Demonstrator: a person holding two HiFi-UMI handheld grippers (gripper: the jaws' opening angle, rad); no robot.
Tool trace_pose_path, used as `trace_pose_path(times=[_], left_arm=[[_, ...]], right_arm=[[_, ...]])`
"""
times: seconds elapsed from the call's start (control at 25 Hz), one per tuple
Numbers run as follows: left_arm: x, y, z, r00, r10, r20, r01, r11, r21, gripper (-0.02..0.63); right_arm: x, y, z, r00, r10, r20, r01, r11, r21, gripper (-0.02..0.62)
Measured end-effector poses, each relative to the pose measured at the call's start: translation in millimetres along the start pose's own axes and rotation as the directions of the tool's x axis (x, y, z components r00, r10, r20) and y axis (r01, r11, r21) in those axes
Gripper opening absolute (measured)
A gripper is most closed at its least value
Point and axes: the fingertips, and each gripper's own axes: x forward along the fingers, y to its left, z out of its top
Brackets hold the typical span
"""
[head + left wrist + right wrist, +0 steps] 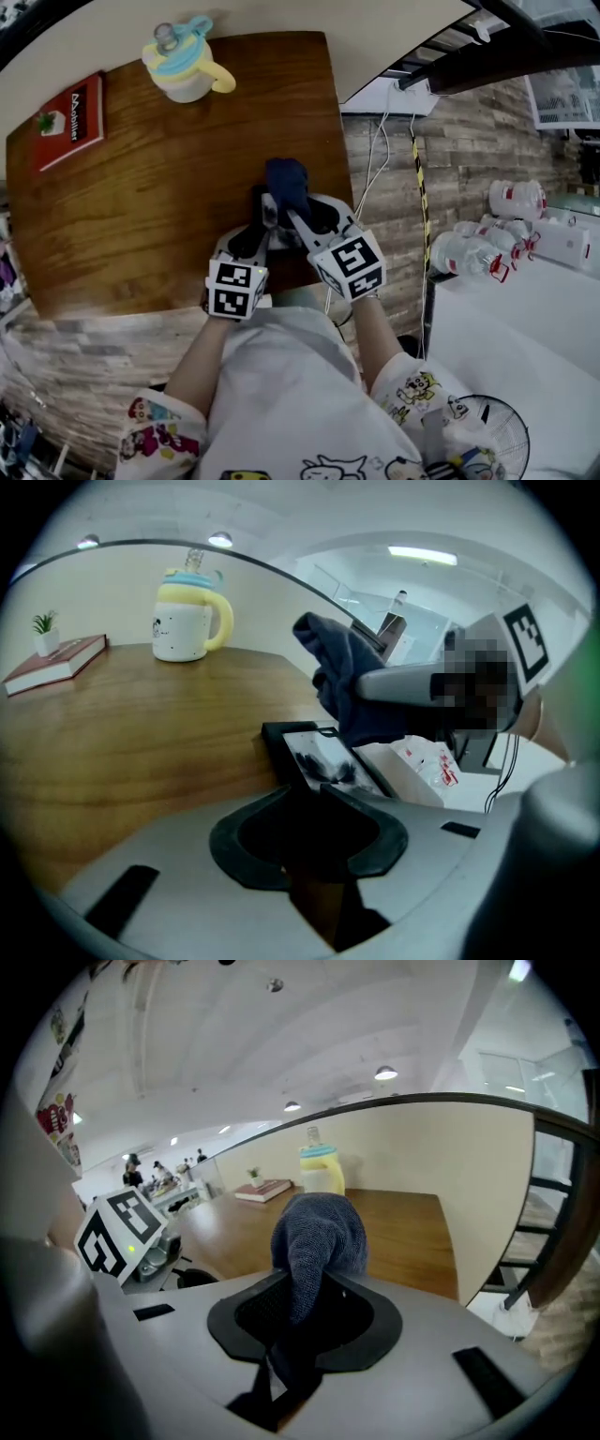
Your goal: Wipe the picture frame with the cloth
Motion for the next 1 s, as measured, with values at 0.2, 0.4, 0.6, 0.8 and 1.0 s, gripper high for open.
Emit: trace_pose_path(times=[0.2, 0.4, 0.6, 0.8, 1.0], left_arm=[[0.7, -0.4, -0.5, 1.0, 0.006, -0.002, -0.006, 1.0, -0.022, 0.091], [0.5, -1.0, -0.3, 1.0, 0.009, -0.002, -0.01, 1.0, -0.019, 0.091], [0.4, 0.2, 0.1, 1.0, 0.015, 0.001, -0.015, 1.0, -0.026, 0.091], [0.2, 0.9, -0.6, 1.0, 0.022, 0.004, -0.022, 0.999, -0.033, 0.089], [0.8, 1.0, -1.5, 0.999, 0.033, 0.007, -0.033, 0.998, -0.054, 0.086]], right_arm=[[35.8, 22.3, -0.9, 0.981, 0.143, -0.134, -0.167, 0.967, -0.192, 0.069], [61.2, 40.4, -11.7, 0.938, 0.241, -0.249, -0.304, 0.917, -0.257, 0.071], [77.6, 44.2, -28.7, 0.899, 0.237, -0.369, -0.358, 0.883, -0.305, 0.071], [78.1, 43.3, -31.0, 0.889, 0.253, -0.383, -0.369, 0.89, -0.268, 0.071], [75.9, 39.6, -31.8, 0.894, 0.248, -0.374, -0.345, 0.913, -0.219, 0.071]])
